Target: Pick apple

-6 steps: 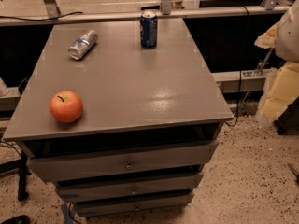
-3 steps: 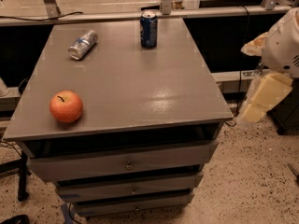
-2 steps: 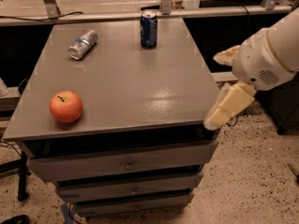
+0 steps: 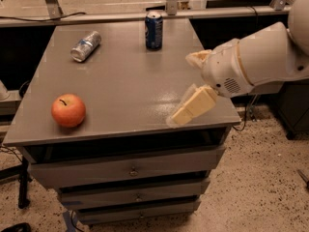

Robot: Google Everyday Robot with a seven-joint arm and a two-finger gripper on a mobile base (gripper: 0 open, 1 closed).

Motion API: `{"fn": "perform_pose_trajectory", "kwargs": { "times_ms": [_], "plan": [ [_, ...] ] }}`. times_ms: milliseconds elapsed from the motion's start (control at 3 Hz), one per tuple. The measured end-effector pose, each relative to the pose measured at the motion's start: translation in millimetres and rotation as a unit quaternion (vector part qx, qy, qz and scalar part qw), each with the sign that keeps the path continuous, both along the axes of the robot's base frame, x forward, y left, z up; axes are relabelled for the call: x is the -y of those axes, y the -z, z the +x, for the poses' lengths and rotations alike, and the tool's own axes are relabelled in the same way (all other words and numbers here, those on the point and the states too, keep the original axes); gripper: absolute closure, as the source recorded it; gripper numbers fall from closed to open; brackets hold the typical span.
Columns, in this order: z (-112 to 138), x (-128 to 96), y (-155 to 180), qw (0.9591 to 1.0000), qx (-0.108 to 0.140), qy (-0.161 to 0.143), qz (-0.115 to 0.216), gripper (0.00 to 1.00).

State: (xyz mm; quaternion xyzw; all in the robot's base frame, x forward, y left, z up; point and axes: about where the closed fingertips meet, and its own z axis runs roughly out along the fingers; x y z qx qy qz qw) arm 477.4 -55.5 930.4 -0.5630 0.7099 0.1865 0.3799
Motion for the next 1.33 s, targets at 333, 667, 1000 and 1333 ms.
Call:
{"fn": "perform_pose_trajectory", "kwargs": {
  "times_ms": [333, 667, 1000, 1333],
  "plan": [
    [-0.1, 0.4, 0.0, 1.0000, 0.000, 0.000, 0.000, 0.00],
    [4.9, -3.8, -2.2, 0.9995, 0.021, -0.003, 0.023, 0.00],
    [18.8, -45.8, 15.8, 0.9965, 0.037, -0.031, 0.068, 0.00],
    [37.8, -101.3, 34.5, 0.9899, 0.044, -0.068, 0.116, 0.00]
  ]
}}
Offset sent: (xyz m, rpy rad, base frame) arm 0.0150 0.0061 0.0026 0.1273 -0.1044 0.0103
